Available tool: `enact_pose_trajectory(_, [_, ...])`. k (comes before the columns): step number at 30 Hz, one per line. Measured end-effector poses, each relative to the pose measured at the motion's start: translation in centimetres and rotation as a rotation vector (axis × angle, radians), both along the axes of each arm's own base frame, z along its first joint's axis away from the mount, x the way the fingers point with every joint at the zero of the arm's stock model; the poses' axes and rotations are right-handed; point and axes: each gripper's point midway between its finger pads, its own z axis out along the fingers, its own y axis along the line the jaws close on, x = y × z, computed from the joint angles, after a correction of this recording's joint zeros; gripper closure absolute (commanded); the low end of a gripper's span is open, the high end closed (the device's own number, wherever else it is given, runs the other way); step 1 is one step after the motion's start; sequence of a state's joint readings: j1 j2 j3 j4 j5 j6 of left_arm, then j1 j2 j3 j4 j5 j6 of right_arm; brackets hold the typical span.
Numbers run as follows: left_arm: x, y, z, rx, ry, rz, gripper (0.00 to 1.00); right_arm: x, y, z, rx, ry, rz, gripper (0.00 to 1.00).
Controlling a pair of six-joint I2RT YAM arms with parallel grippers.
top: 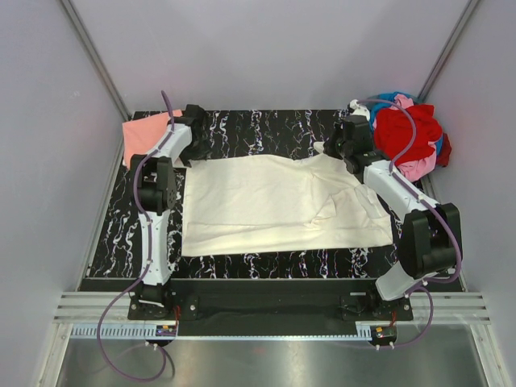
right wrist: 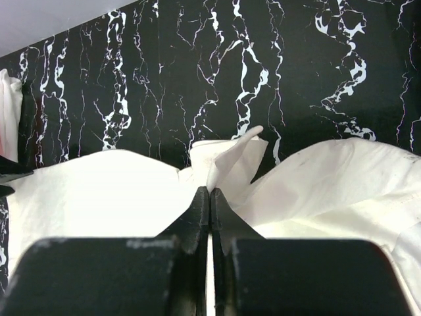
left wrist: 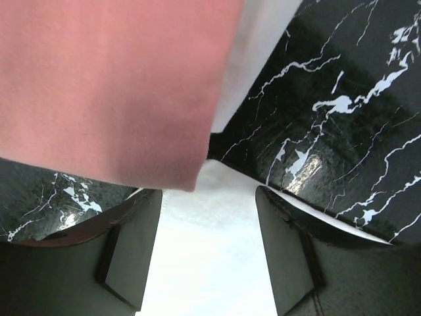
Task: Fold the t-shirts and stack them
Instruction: Fold the tshirt
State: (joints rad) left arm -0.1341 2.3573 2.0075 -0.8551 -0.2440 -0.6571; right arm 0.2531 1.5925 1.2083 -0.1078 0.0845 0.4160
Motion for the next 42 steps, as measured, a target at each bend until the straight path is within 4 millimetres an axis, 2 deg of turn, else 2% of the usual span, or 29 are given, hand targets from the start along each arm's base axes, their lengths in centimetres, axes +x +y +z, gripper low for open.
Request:
enact_pose_trajectory(11, [1.7,-0.3,2.0,-0.019,-0.069,0.011,0.38,-0.4,-0.1,-1.0,-0.004,0.017,0.001,1.00])
enact_pose_trajectory(17, [0.8,-0.4,1.0,-0.014,-0.030,0.012,0.42,-0.4,-0.1,-1.0,-0.004,0.017,0.002,1.00])
enact_pose_trajectory(21, [0.1,-0.5,-0.5,-0.008,0.017,0.009,0.46,-0.4,0.1,-1.0,-0.001,0.018,0.008,1.00])
enact_pose_trajectory(23, [0.1,-0.7,-0.4,-0.004,0.017,0.007,0.47,-0.5,0.1,-1.0,0.002,0.018,0.013,1.00])
enact_pose_trajectory(26, [0.1,-1.1,-0.5,0.004,0.020,-0.003,0.55,-0.8,0.1,-1.1,0.003,0.021,0.016,1.00])
enact_pose_trajectory(31, [0.8,-1.6,-0.5,0.008,0.026,-0.022,0.89,-1.2,0.0,-1.2,0.002,0.025,0.016,1.00])
enact_pose_trajectory(34, [0.9,-1.9,-0.5,0.012,0.029,-0.037,0.99,-1.3,0.0,-1.1,0.002,0.023,0.016,1.00])
enact_pose_trajectory(42, [0.8,-2.0,-0.5,0.013,0.033,-0.049,1.00,-1.4,-0.7,-1.2,-0.040,0.020,0.027,1.00])
